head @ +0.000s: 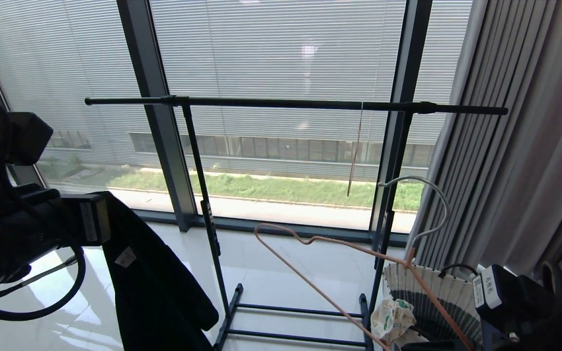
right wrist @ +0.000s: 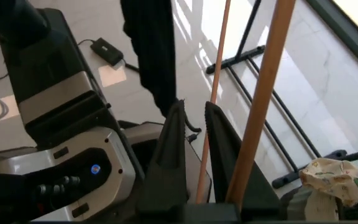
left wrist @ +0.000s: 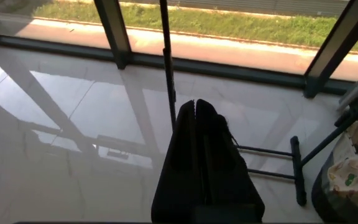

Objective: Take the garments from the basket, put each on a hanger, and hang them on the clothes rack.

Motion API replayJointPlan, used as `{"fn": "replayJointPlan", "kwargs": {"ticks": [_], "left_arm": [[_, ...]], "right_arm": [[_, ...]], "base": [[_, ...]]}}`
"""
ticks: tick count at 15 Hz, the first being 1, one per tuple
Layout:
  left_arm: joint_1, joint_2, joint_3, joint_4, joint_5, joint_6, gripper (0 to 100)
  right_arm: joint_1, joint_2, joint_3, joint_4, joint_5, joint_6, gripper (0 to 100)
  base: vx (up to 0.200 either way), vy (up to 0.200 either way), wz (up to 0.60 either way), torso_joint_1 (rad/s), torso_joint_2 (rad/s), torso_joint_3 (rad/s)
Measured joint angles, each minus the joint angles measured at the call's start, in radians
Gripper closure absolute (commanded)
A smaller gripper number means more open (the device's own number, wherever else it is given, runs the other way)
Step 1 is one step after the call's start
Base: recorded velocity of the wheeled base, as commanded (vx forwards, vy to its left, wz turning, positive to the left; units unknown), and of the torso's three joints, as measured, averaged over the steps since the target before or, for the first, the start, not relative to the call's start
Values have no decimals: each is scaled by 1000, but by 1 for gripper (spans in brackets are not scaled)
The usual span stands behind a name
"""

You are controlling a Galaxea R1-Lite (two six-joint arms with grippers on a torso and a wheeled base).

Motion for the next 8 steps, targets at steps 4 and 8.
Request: {"fn": "replayJointPlan", "kwargs": {"ticks": [4, 8], "left_arm": [[-113, 177, -90, -89, 87, -118, 100], [-175, 281, -172, -102, 100, -206, 100]], "right_arm": [[89, 54, -23, -55, 0, 22, 100], [107, 118, -74, -134, 0, 109, 100]], "base": [[0, 0, 0, 0, 0, 0], [0, 0, 0, 0, 0, 0]]}}
